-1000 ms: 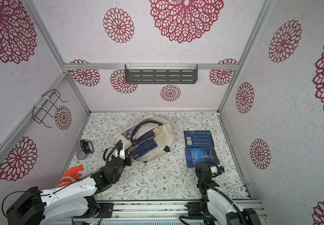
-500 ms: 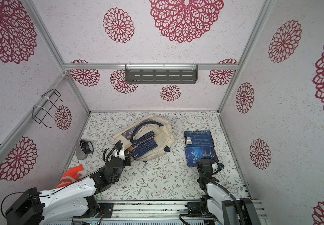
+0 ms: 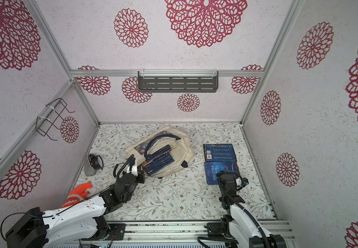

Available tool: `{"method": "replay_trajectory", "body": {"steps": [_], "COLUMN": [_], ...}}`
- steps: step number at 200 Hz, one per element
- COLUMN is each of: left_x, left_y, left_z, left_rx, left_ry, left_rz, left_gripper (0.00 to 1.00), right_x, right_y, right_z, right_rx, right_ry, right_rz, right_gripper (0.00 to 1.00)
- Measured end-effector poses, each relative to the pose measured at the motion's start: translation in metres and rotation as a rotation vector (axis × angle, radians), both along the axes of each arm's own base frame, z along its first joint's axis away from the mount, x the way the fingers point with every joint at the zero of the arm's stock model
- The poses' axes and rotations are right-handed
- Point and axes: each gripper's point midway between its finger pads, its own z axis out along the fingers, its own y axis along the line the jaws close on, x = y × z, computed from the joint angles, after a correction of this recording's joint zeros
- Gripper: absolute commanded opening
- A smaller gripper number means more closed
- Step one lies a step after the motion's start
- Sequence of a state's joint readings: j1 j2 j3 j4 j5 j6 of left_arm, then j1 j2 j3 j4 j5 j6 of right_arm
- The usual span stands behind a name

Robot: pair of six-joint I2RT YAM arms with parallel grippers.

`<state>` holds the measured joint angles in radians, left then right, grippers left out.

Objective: Take out the books from the canvas bag
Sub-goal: Place the book at the center of the board.

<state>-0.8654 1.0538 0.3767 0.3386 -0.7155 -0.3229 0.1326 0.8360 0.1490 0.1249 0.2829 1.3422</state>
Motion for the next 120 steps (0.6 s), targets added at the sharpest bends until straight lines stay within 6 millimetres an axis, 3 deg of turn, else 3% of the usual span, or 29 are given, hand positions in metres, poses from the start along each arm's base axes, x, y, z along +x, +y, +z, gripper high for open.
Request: {"method": "replay_trajectory", "body": {"steps": [72,96,120], "left_x": [0.000,0.000,0.000], "left_y": [0.000,0.000,-0.001], "left_z": [0.000,0.000,0.000], "left_rx": [0.000,-0.001,-0.001], "left_ry": [0.000,0.000,0.001], "left_rz": [-0.001,-0.002,-0.004], "left_gripper": [0.00,0.00,0.00], "right_x": [0.008,0.016,0.026], "right_y": [0.003,0.019,0.056], "right_z": [0.051,0.064,0.078], "right_rx": [-0.043,-0.044,-0.064], "right_ry": [-0.047,-0.075,-0.101], "right_rz": [0.051,0.128,0.270], "right_gripper": [0.99,0.98,0.96]}}
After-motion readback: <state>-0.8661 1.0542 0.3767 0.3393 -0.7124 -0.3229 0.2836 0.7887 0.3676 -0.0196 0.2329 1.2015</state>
